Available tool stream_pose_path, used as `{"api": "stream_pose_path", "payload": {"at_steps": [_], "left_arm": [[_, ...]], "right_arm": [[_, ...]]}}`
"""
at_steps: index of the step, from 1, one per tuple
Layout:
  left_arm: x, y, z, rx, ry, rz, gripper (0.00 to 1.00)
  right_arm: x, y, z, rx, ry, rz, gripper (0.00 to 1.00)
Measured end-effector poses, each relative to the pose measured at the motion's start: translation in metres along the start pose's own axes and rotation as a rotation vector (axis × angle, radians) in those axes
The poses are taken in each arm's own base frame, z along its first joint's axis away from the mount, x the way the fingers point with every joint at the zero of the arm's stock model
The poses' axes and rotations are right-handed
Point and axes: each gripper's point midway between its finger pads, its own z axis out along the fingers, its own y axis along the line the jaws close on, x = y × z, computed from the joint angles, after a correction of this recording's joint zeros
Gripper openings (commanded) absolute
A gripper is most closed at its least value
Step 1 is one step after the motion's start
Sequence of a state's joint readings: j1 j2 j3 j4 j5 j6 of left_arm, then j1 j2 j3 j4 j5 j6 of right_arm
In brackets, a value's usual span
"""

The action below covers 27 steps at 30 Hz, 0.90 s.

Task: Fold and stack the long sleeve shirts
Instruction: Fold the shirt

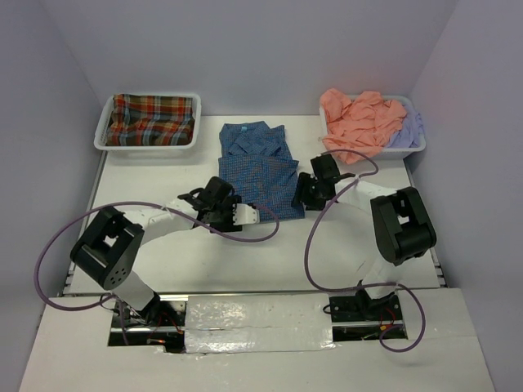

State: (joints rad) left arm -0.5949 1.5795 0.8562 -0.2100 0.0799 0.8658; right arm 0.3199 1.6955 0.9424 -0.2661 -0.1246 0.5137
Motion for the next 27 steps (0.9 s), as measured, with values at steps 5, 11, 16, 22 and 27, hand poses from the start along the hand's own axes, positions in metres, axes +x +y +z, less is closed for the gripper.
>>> {"api": "stream_pose_path", "payload": {"at_steps": [5, 11, 16, 22, 27], "left_arm": [[0.000, 0.001, 0.007, -0.008, -0.009, -0.001, 0.58], [0.000, 0.005, 0.016, -0.026, -0.010, -0.009, 0.13], [-0.001, 0.005, 0.018, -0.026, -0.015, -0.017, 0.00], [-0.001, 0.004, 0.018, -0.029, -0.017, -0.036, 0.00], [-0.003, 0.003, 0.017, -0.022, -0.027, -0.060, 0.00]], "right_arm": [[-0.005, 0.018, 0.008, -0.094, -0.011, 0.019, 0.62], [-0.001, 0.019, 0.006, -0.121, -0.031, 0.033, 0.63], [0.009, 0.013, 0.000, -0.117, -0.036, 0.044, 0.63], [0.011, 0.016, 0.002, -0.149, -0.047, 0.059, 0.41], [0.026, 0.018, 0.007, -0.186, -0.008, 0.077, 0.00]]}}
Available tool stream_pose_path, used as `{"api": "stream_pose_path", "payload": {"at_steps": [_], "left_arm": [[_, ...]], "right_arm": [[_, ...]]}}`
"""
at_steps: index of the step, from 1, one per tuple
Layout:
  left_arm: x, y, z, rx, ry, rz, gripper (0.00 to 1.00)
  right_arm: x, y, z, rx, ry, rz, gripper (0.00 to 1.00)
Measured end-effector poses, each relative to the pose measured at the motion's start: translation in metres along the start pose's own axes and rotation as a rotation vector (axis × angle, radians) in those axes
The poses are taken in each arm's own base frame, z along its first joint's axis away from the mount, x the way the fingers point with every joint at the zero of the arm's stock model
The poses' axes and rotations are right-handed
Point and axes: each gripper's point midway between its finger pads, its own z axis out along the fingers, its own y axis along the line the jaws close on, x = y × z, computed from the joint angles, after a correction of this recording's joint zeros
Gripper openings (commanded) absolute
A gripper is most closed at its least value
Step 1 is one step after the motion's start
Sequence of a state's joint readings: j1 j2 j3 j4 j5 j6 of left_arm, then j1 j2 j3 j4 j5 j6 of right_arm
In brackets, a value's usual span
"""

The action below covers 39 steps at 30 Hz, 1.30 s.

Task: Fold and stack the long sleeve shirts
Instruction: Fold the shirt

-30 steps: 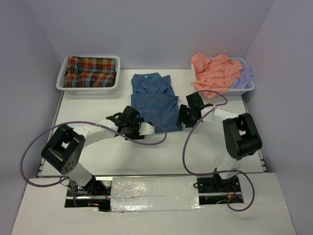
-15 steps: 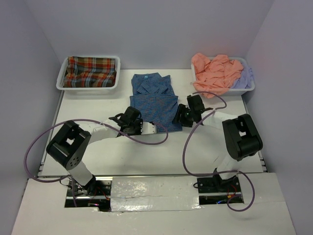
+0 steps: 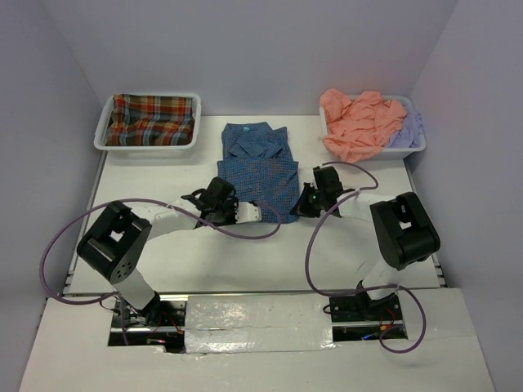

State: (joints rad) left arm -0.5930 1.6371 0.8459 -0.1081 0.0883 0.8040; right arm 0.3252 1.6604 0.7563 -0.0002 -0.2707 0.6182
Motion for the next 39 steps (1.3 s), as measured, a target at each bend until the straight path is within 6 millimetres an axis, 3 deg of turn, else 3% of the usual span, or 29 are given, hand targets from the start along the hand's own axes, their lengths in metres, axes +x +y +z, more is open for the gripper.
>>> {"api": "stream_pose_path", "payload": {"at_steps": [5, 8, 11, 17, 21, 25, 28, 32, 35, 39], "left_arm": [[0.000, -0.012, -0.012, 0.033, -0.012, -0.028, 0.00], [0.001, -0.023, -0.032, 0.047, -0.026, -0.031, 0.00], [-0.001, -0.034, -0.062, 0.051, -0.051, -0.017, 0.00], [-0.018, -0.069, -0.139, 0.061, -0.166, 0.074, 0.00], [-0.008, -0.102, -0.166, 0.152, -0.162, 0.085, 0.00], [-0.009, -0.120, -0.194, 0.239, -0.159, 0.051, 0.00], [-0.031, -0.108, -0.225, 0.229, -0.206, 0.011, 0.00], [-0.067, -0.075, -0.260, 0.123, -0.299, -0.037, 0.00], [-0.074, -0.062, -0.260, 0.084, -0.296, -0.078, 0.00], [-0.071, -0.046, -0.228, 0.114, -0.216, -0.170, 0.00]], "right_arm": [[0.015, -0.003, -0.011, 0.030, 0.017, -0.007, 0.00], [0.043, -0.003, -0.027, 0.081, 0.056, -0.053, 0.00], [0.074, 0.010, -0.047, 0.105, 0.094, -0.136, 0.00], [0.128, 0.039, -0.098, 0.050, 0.125, -0.235, 0.00], [0.166, 0.057, -0.138, -0.020, 0.155, -0.283, 0.00], [0.202, 0.079, -0.175, -0.064, 0.228, -0.351, 0.00], [0.201, 0.094, -0.193, -0.052, 0.234, -0.361, 0.00], [0.175, 0.113, -0.209, -0.065, 0.168, -0.344, 0.00], [0.142, 0.114, -0.209, -0.068, 0.094, -0.292, 0.00], [0.097, 0.095, -0.200, -0.051, 0.013, -0.199, 0.00]]}}
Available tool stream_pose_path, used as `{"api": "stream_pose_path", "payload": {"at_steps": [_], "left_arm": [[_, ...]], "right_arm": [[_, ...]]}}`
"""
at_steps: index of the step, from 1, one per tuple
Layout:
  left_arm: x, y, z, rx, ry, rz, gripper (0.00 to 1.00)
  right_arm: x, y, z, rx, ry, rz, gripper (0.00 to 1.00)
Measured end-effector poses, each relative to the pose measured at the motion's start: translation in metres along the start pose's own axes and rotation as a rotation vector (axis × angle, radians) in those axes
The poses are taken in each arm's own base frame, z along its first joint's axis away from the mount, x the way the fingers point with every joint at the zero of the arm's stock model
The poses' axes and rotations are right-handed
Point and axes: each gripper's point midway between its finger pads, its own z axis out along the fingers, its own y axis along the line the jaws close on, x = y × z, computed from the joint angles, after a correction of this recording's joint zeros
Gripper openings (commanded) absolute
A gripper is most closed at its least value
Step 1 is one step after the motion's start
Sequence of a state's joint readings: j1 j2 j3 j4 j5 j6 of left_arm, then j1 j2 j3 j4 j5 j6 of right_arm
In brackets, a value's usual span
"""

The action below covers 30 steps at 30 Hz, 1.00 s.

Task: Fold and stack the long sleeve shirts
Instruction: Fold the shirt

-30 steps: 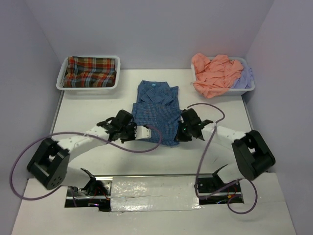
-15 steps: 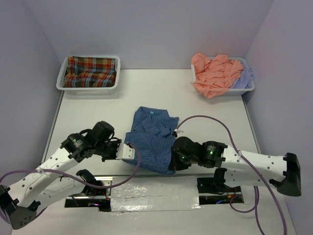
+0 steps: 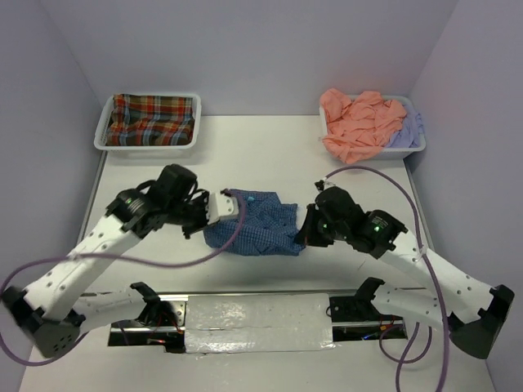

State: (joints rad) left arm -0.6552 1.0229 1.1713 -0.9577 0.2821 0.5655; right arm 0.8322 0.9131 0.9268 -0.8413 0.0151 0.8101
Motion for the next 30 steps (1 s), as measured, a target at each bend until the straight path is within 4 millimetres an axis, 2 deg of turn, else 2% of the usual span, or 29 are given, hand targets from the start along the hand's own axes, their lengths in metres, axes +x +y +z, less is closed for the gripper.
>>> {"api": "stream_pose_path", "payload": {"at_steps": [3, 6, 9, 16, 22, 24, 28, 30], "left_arm": [[0.014, 0.028, 0.028, 0.023, 0.061, -0.130, 0.00], [0.033, 0.062, 0.047, 0.029, 0.098, -0.266, 0.00], [0.043, 0.087, 0.062, 0.046, 0.101, -0.359, 0.00], [0.052, 0.120, 0.090, 0.050, 0.094, -0.419, 0.00], [0.066, 0.148, 0.105, 0.027, 0.097, -0.484, 0.03], [0.069, 0.157, 0.113, 0.022, 0.097, -0.490, 0.06], [0.077, 0.171, 0.132, 0.022, 0.114, -0.514, 0.20], [0.084, 0.177, 0.142, 0.023, 0.124, -0.532, 0.31]], "right_arm": [[-0.007, -0.013, 0.013, 0.015, 0.032, 0.008, 0.00], [-0.016, -0.015, 0.037, 0.009, 0.083, 0.005, 0.00], [-0.037, -0.024, 0.061, 0.012, 0.112, 0.031, 0.00], [-0.094, -0.048, 0.087, 0.020, 0.078, 0.089, 0.00], [-0.112, -0.057, 0.121, 0.002, 0.125, 0.115, 0.00], [-0.116, -0.063, 0.132, 0.005, 0.143, 0.134, 0.00], [-0.134, -0.077, 0.155, 0.025, 0.157, 0.166, 0.07], [-0.145, -0.083, 0.168, 0.036, 0.157, 0.174, 0.19]]}}
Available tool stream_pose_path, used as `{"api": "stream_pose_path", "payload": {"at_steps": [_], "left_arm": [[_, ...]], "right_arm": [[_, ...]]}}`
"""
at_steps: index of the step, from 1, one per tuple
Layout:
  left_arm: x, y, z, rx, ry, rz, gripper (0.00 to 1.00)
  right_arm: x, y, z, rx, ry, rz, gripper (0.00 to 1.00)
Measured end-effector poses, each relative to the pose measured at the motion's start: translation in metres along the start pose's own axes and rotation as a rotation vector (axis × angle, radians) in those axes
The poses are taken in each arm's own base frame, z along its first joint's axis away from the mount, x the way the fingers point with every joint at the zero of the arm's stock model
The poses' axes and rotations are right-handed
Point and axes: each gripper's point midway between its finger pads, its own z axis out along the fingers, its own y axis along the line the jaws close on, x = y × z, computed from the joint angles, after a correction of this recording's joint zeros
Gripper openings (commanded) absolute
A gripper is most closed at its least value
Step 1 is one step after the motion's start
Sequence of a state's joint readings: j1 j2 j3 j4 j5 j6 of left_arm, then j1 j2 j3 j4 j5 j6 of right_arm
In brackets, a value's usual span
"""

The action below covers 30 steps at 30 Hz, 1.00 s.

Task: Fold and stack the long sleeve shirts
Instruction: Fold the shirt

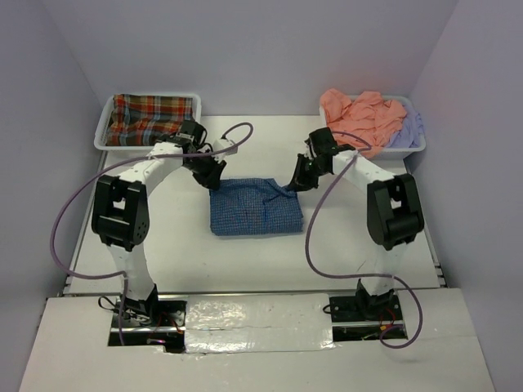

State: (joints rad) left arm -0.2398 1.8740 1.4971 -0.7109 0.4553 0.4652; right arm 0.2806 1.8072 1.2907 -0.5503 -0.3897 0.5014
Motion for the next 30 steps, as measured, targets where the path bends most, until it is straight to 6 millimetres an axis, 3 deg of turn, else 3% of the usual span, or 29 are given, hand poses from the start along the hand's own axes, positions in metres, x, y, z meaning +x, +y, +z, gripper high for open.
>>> {"api": "stream_pose_path", "payload": {"at_steps": [5, 6, 9, 13, 14, 15, 20, 23, 25, 26, 28, 29, 30], "left_arm": [[0.013, 0.024, 0.022, -0.040, 0.034, -0.052, 0.50], [0.013, 0.028, 0.024, -0.055, 0.034, -0.067, 0.59], [0.011, 0.041, 0.027, -0.091, 0.024, -0.095, 0.64], [0.002, 0.055, 0.024, -0.138, -0.006, -0.112, 0.70], [-0.001, 0.059, 0.022, -0.150, -0.015, -0.111, 0.80], [-0.004, 0.062, 0.021, -0.162, -0.022, -0.109, 0.81], [-0.016, 0.073, 0.011, -0.210, -0.048, -0.115, 0.80], [-0.025, 0.070, -0.003, -0.224, -0.071, -0.103, 0.79], [-0.032, 0.062, -0.018, -0.231, -0.108, -0.086, 0.75], [-0.036, 0.055, -0.027, -0.231, -0.133, -0.076, 0.72], [-0.042, 0.033, -0.049, -0.217, -0.185, -0.043, 0.52], [-0.045, 0.024, -0.056, -0.210, -0.206, -0.035, 0.39], [-0.048, 0.015, -0.060, -0.198, -0.219, -0.021, 0.34]], "right_arm": [[-0.015, -0.028, 0.034, 0.052, 0.027, 0.042, 0.38], [-0.015, -0.034, 0.038, 0.064, 0.034, 0.050, 0.42], [-0.021, -0.045, 0.047, 0.095, 0.033, 0.065, 0.45], [-0.043, -0.043, 0.043, 0.120, -0.034, 0.046, 0.46], [-0.050, -0.042, 0.042, 0.125, -0.054, 0.039, 0.46], [-0.056, -0.041, 0.039, 0.135, -0.077, 0.031, 0.46], [-0.081, -0.041, 0.009, 0.224, -0.202, -0.014, 0.46], [-0.094, -0.034, -0.027, 0.304, -0.321, -0.066, 0.43], [-0.091, -0.018, -0.052, 0.329, -0.402, -0.115, 0.36], [-0.085, -0.006, -0.062, 0.318, -0.433, -0.145, 0.32], [-0.061, 0.024, -0.073, 0.259, -0.462, -0.214, 0.16], [-0.050, 0.035, -0.073, 0.227, -0.458, -0.239, 0.09], [-0.039, 0.045, -0.069, 0.197, -0.445, -0.262, 0.06]]}}
